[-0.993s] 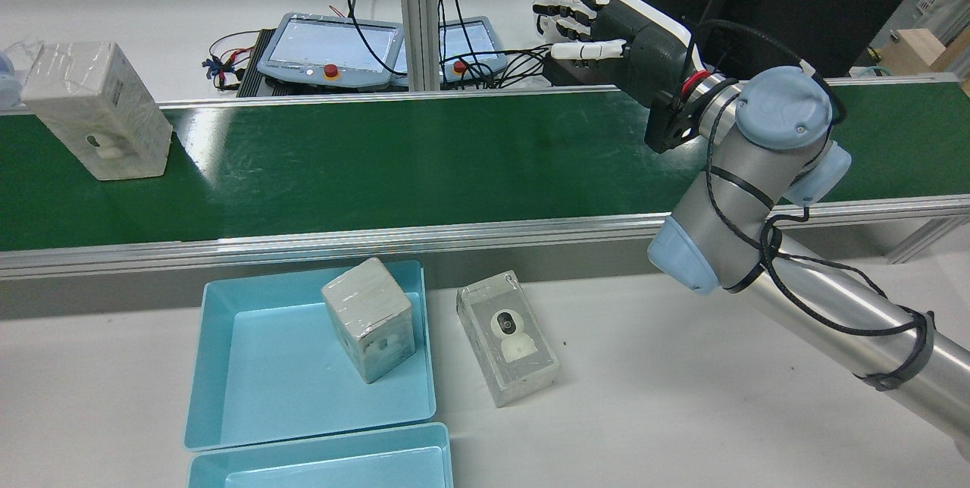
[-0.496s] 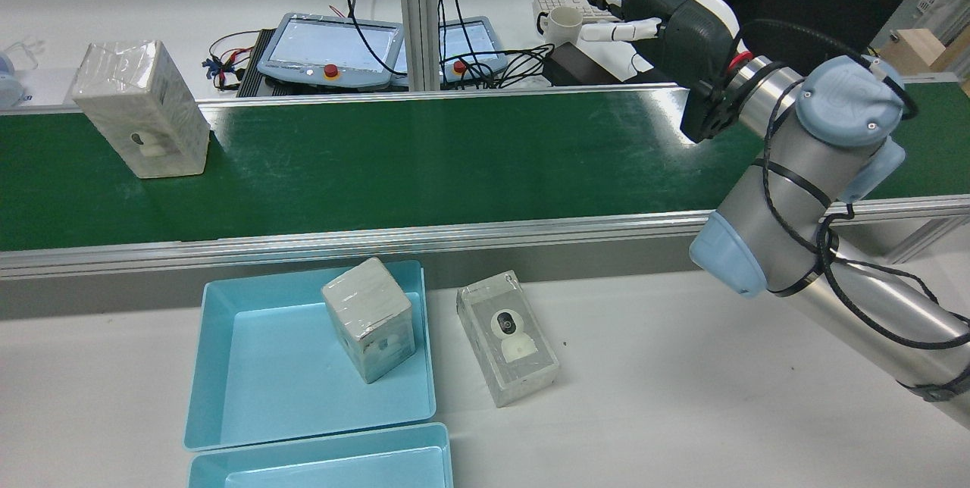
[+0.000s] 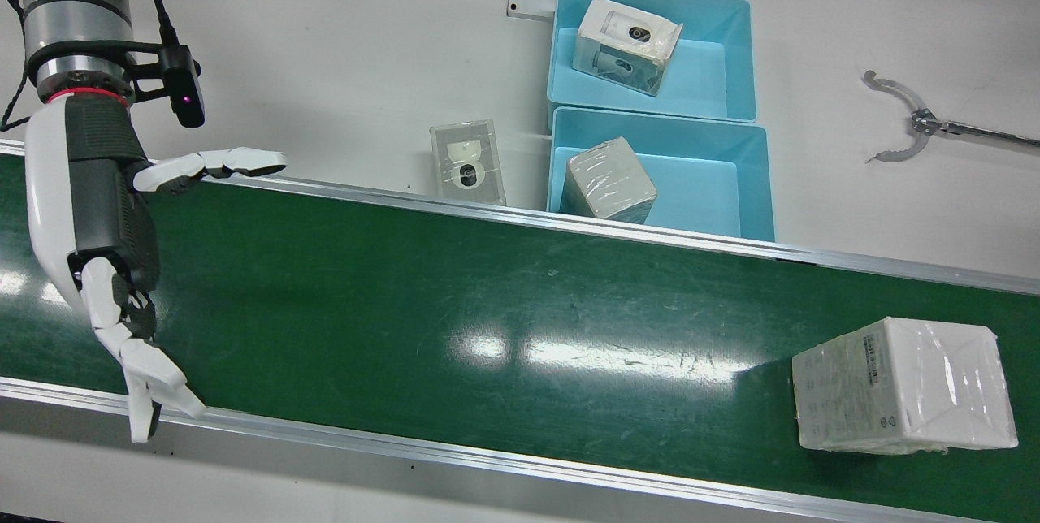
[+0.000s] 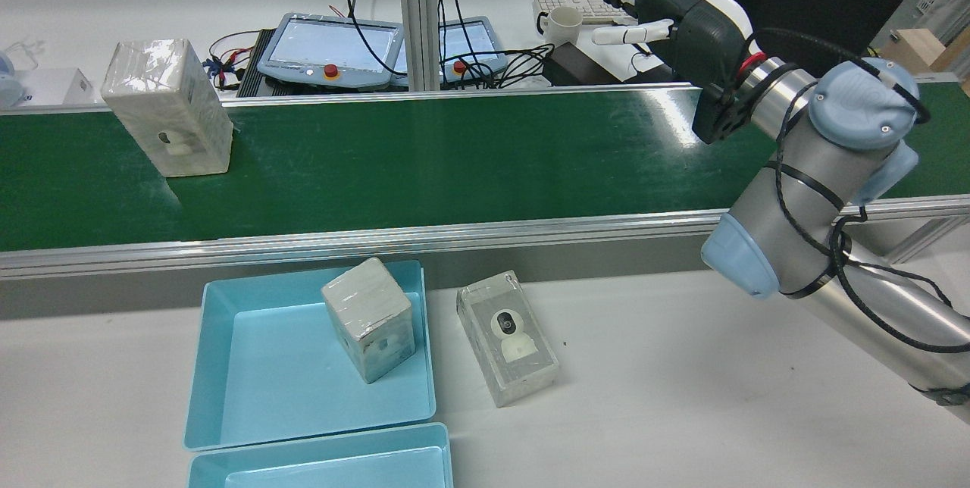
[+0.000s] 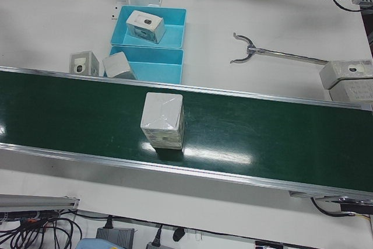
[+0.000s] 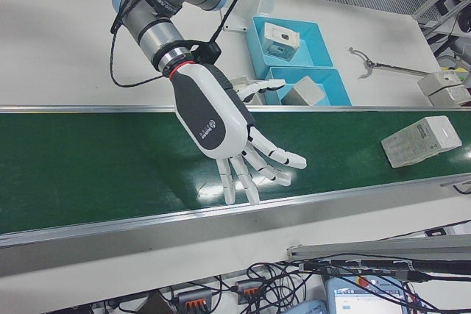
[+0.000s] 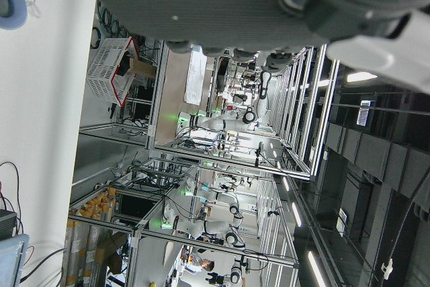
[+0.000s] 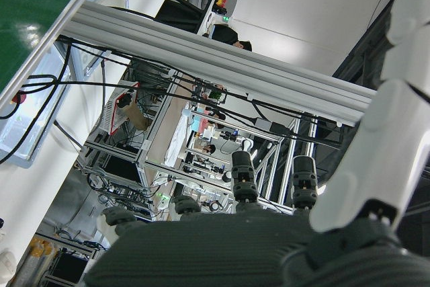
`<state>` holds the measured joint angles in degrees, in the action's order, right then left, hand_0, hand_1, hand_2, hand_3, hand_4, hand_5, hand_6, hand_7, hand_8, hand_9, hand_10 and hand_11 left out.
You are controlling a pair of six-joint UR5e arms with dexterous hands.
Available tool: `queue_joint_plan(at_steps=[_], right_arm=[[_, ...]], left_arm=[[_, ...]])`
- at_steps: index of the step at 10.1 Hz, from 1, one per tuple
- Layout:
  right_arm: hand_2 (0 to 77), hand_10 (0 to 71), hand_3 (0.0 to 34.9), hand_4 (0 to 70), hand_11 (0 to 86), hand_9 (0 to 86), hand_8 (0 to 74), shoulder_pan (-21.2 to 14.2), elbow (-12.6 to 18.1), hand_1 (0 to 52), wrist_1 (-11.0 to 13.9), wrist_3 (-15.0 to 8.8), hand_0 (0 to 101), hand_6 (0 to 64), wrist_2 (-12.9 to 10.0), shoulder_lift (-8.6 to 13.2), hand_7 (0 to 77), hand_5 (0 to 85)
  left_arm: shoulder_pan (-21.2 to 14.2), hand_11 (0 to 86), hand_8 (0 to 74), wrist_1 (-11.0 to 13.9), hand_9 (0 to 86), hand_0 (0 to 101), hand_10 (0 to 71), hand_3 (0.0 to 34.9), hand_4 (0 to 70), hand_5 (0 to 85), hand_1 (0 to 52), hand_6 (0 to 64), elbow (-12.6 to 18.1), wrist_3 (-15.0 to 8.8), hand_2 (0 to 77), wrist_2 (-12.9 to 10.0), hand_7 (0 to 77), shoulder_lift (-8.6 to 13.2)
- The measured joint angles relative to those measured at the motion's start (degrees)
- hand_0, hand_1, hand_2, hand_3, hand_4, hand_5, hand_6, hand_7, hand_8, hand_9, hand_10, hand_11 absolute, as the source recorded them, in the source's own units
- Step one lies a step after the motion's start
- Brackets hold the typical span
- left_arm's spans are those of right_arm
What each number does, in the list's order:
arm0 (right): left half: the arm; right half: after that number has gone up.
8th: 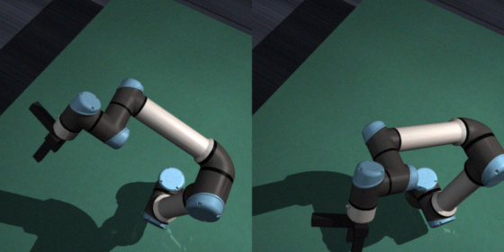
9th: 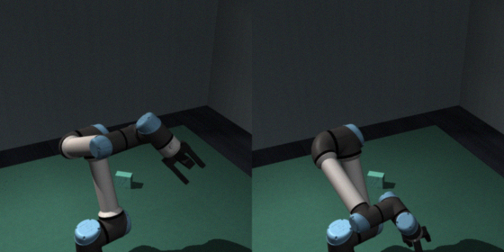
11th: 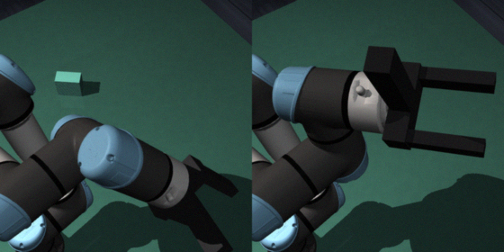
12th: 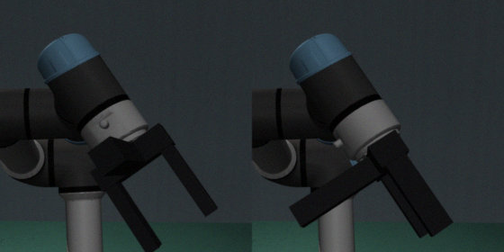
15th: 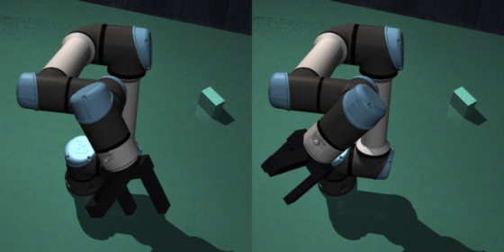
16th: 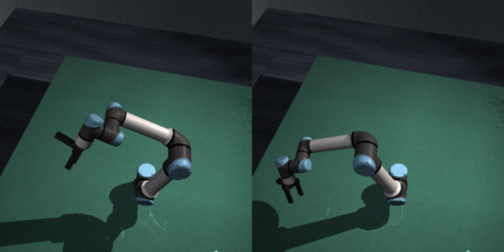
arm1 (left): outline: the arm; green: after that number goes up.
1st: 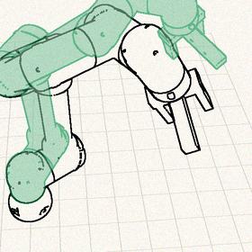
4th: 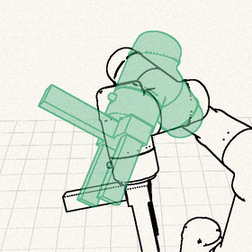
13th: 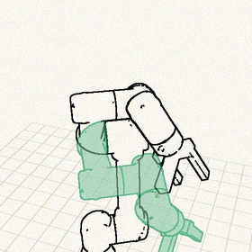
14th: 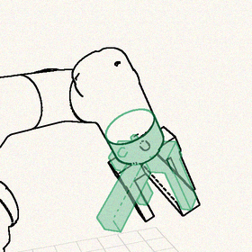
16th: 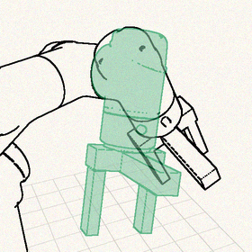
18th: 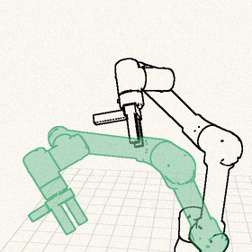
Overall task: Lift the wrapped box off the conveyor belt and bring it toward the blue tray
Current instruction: 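Hold the open right hand above the belt as the wrapped box approaches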
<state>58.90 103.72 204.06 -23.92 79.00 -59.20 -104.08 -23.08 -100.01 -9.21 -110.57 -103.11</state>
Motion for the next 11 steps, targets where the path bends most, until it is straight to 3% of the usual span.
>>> queue_joint_plan(at_steps=[5,11], right_arm=[[15.3,0.0,30.0,4.4,1.1,2.2,0.5,-1.6,1.1,9.8,-0.1,2.6,39,0.0,-0.1,-0.4,20.2,21.8],[15.3,0.5,30.1,5.4,1.1,2.2,0.5,-1.4,1.7,9.8,0.0,2.8,40,0.0,-0.4,-0.5,20.2,21.8]], left_arm=[[0.0,0.0,0.5,0.0,0.5,0,0.0,0.0,0.5,0.5,0.0,0.0,0.0,0.0,0.5,0.0,0.5,0.0],[0.0,0.0,0.0,0.0,0.5,0,0.5,0.0,0.5,0.5,0.0,0.0,0.0,0.0,1.1,0.0,0.5,0.0]])
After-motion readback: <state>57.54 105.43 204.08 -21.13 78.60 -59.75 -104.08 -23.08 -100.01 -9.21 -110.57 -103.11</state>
